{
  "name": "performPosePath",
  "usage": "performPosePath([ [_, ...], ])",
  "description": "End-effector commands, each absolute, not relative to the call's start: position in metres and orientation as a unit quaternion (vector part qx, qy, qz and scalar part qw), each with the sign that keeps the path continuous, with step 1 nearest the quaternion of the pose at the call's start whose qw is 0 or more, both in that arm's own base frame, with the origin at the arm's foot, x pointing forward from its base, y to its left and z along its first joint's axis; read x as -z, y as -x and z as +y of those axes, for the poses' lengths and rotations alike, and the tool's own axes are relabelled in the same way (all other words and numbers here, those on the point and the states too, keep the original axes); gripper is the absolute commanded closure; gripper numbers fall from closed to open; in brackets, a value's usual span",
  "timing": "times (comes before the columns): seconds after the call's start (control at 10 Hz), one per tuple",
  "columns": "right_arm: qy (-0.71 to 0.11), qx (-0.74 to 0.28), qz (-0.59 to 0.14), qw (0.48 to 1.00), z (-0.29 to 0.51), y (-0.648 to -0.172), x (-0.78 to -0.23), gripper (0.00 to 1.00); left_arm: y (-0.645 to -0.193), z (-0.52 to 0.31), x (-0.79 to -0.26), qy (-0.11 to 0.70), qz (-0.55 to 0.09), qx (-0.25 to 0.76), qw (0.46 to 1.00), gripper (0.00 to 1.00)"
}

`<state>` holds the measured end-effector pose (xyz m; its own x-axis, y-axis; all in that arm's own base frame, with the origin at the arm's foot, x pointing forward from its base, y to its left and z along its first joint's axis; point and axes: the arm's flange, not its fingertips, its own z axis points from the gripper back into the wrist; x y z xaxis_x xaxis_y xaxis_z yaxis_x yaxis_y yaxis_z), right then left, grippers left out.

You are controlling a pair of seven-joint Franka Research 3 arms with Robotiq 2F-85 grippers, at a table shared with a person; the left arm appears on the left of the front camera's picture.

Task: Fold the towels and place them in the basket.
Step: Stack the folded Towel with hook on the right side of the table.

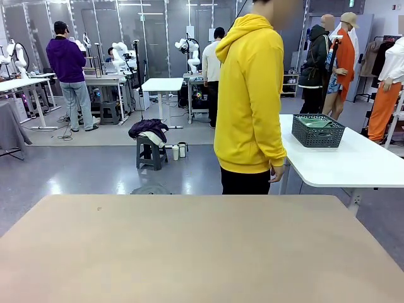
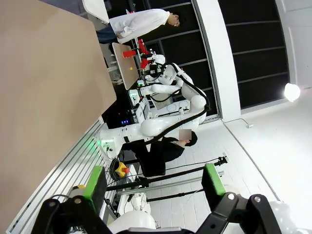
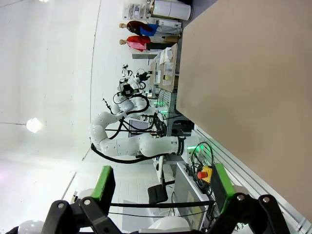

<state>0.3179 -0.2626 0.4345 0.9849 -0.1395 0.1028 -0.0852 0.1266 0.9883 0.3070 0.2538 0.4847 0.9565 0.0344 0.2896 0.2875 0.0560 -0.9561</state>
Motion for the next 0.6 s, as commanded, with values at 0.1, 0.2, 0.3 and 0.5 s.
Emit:
performPosePath([
  [0.1,-0.660,0.021,-0.086,0.746,-0.2637,-0.3166,-0.4352,0.00,-0.3065,0.2547,-0.4856,0.680,-0.119,0.087,0.718,0.00],
  [0.2,-0.660,0.021,-0.086,0.746,-0.2637,-0.3166,-0.4352,0.00,-0.3065,0.2547,-0.4856,0.680,-0.119,0.087,0.718,0.00],
  [0.3,-0.660,0.021,-0.086,0.746,-0.2637,-0.3166,-0.4352,0.00,-0.3065,0.2547,-0.4856,0.680,-0.119,0.087,0.718,0.00],
  [0.5,-0.660,0.021,-0.086,0.746,-0.2637,-0.3166,-0.4352,0.00,-0.3065,0.2547,-0.4856,0.680,-0.119,0.087,0.718,0.00],
])
